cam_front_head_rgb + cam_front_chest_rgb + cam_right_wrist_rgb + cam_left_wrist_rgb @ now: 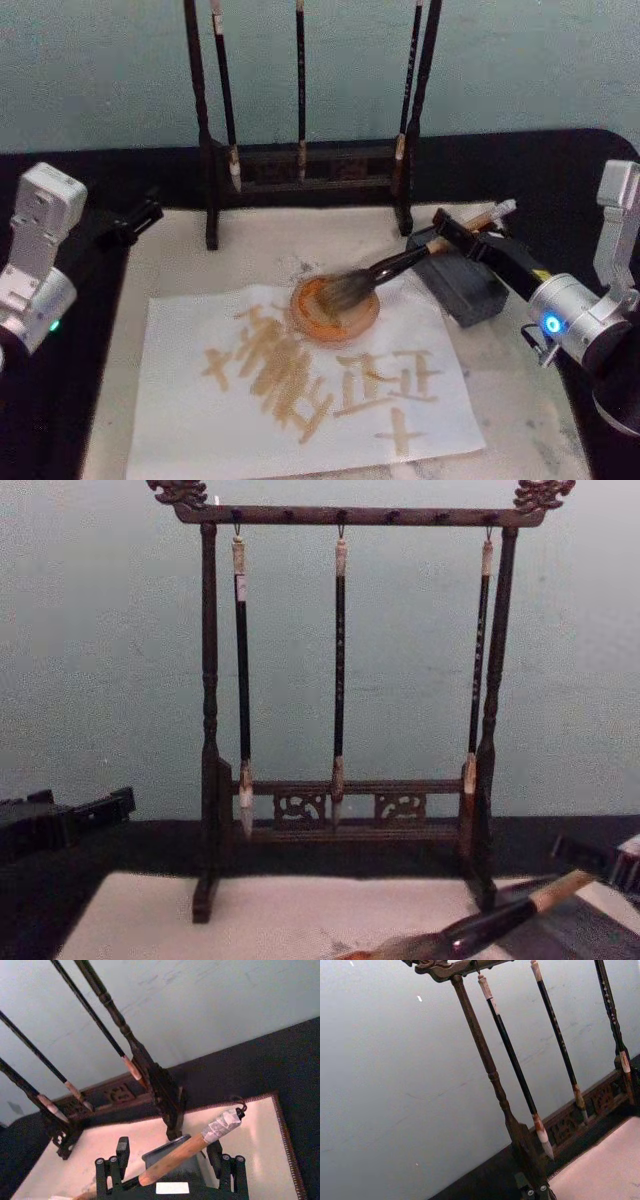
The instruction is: Pick up the brush from the inkstone, write on the paper, then place the brush back to its original position.
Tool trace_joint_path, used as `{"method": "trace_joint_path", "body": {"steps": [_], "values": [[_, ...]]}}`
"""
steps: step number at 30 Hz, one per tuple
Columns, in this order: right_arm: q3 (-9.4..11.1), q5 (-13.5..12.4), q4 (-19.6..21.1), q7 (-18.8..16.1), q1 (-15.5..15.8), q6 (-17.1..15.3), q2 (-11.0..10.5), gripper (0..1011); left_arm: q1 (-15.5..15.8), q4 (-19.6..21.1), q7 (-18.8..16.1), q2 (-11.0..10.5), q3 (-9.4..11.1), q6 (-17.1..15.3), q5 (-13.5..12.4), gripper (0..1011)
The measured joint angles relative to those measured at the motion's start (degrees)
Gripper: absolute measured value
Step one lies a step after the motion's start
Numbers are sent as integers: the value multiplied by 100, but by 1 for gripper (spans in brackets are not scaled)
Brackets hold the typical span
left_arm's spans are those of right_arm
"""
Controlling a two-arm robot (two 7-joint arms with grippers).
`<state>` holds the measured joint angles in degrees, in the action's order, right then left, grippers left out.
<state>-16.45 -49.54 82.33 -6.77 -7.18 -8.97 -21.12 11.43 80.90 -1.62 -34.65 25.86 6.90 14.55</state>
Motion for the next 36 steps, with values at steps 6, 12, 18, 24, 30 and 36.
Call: {"method": "trace_joint_path", "body": {"steps": [6,12,18,24,30,36], "values": [[-45,181,25,50,-11,-95,-16,1002,0,0,0,0,0,0,0,1000],[20,199,91,194,13,-298,29,1002,0,0,0,0,0,0,0,1002],[77,192,159,363,50,-420,66,1001,0,0,0,0,0,0,0,1000],[121,261,251,509,110,-469,100,1001,0,0,0,0,0,0,0,1002],[173,397,458,596,259,-457,108,1001,0,0,0,0,0,0,0,1002],[198,583,711,638,435,-408,85,1001,0,0,0,0,0,0,0,1002]]}}
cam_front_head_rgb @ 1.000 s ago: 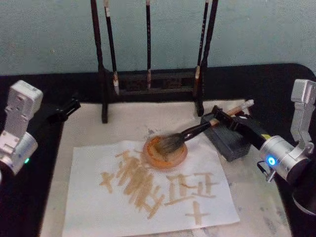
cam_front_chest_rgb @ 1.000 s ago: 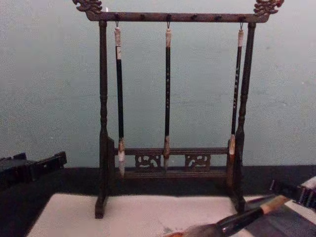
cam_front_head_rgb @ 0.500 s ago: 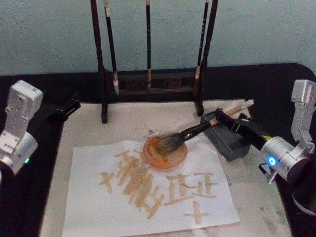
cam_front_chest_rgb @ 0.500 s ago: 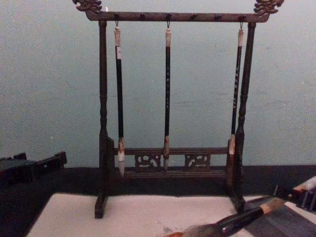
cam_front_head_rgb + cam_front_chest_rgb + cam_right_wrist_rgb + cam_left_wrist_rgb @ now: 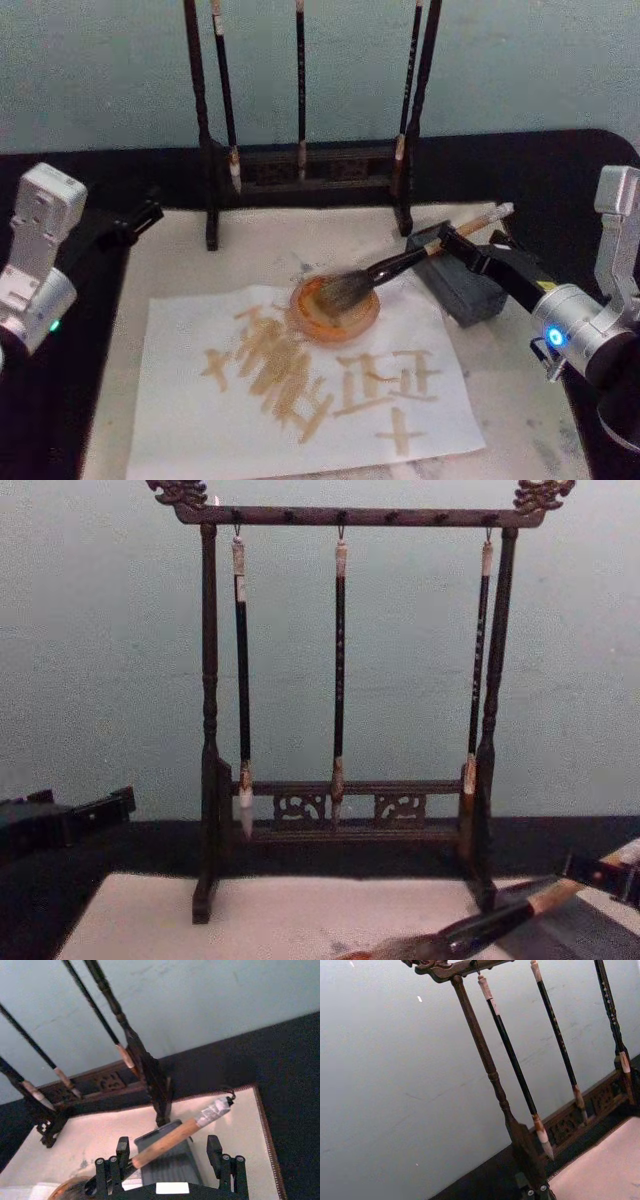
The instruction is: Pick up the brush from the inkstone, write on the paper, then place the brush back to its original position.
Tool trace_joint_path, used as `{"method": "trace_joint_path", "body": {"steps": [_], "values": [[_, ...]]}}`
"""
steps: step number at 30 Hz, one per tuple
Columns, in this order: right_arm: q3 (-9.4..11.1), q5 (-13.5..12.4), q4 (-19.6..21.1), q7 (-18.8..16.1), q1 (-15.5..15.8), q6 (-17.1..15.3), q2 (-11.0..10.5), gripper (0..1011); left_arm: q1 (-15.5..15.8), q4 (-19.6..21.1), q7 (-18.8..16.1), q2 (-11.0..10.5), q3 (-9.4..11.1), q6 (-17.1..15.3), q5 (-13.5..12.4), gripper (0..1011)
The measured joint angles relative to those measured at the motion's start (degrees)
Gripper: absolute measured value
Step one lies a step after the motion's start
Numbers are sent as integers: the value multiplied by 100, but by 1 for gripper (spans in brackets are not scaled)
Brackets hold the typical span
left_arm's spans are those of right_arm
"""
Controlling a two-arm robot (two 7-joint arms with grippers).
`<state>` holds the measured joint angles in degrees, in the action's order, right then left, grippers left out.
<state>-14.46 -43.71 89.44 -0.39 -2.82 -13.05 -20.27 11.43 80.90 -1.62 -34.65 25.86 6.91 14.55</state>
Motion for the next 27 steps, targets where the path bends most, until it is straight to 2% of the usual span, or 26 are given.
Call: {"method": "trace_joint_path", "body": {"steps": [6,11,13,14,15,23,27], "values": [[-6,283,439,18,269,93,-88,1001,0,0,0,0,0,0,0,1002],[-113,700,751,22,417,214,-219,1002,0,0,0,0,0,0,0,1002],[-221,1037,865,35,450,308,-307,1001,0,0,0,0,0,0,0,1002],[-221,1037,865,35,450,308,-307,1001,0,0,0,0,0,0,0,1002],[-261,1181,889,43,449,346,-332,1002,0,0,0,0,0,0,0,1002],[-484,1862,883,25,365,558,-394,1001,0,0,0,0,0,0,0,1002],[-539,2089,876,13,333,639,-405,1002,0,0,0,0,0,0,0,1002]]}}
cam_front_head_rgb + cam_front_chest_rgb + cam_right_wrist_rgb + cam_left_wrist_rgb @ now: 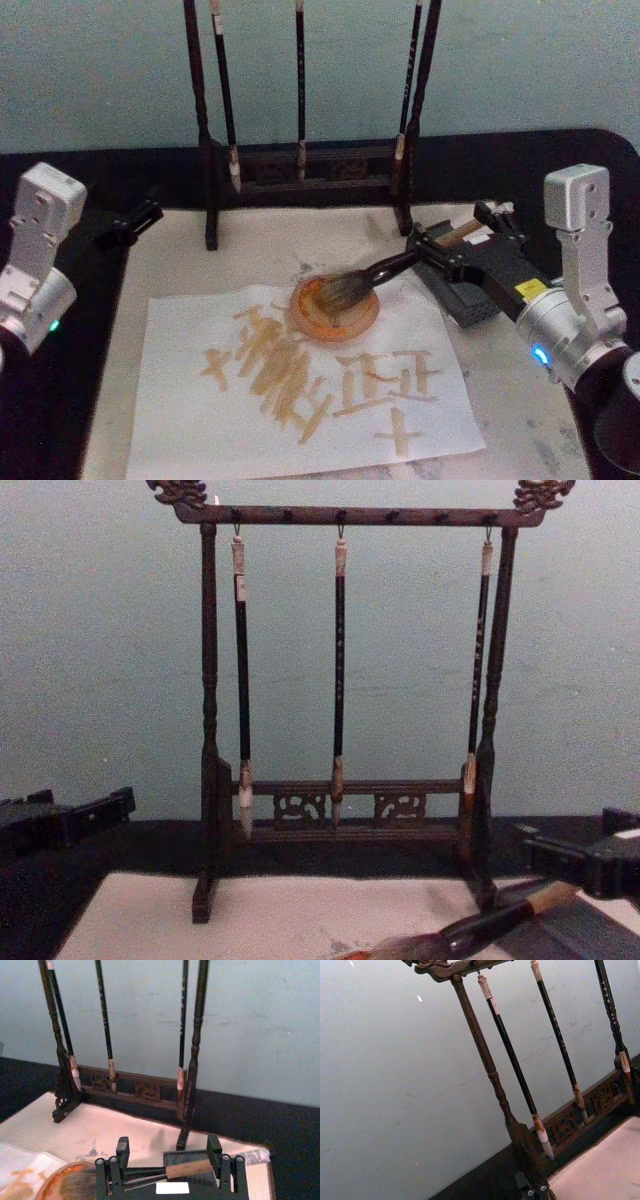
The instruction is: Pick up the brush from the inkstone, write on the paper, then place the brush back to its original position.
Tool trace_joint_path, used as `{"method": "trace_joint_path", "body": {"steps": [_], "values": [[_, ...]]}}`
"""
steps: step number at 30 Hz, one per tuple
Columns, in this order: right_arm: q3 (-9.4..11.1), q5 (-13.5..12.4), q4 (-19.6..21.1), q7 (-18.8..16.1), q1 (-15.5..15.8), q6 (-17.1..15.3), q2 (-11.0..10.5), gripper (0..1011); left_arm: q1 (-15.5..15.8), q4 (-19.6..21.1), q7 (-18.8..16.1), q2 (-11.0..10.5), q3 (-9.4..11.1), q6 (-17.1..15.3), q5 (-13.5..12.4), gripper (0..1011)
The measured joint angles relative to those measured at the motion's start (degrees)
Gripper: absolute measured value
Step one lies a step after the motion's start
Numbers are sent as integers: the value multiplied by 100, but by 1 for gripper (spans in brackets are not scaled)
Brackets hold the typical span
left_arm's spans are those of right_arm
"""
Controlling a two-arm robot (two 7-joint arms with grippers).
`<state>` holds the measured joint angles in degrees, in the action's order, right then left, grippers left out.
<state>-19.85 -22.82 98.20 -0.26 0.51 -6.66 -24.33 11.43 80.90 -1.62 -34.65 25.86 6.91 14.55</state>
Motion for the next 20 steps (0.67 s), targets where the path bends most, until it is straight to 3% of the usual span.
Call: {"method": "trace_joint_path", "body": {"steps": [6,20], "values": [[-77,440,33,81,-46,97,-1,1001,0,0,0,0,0,0,0,1002],[-60,353,20,66,-42,78,3,1001,0,0,0,0,0,0,0,1000]]}}
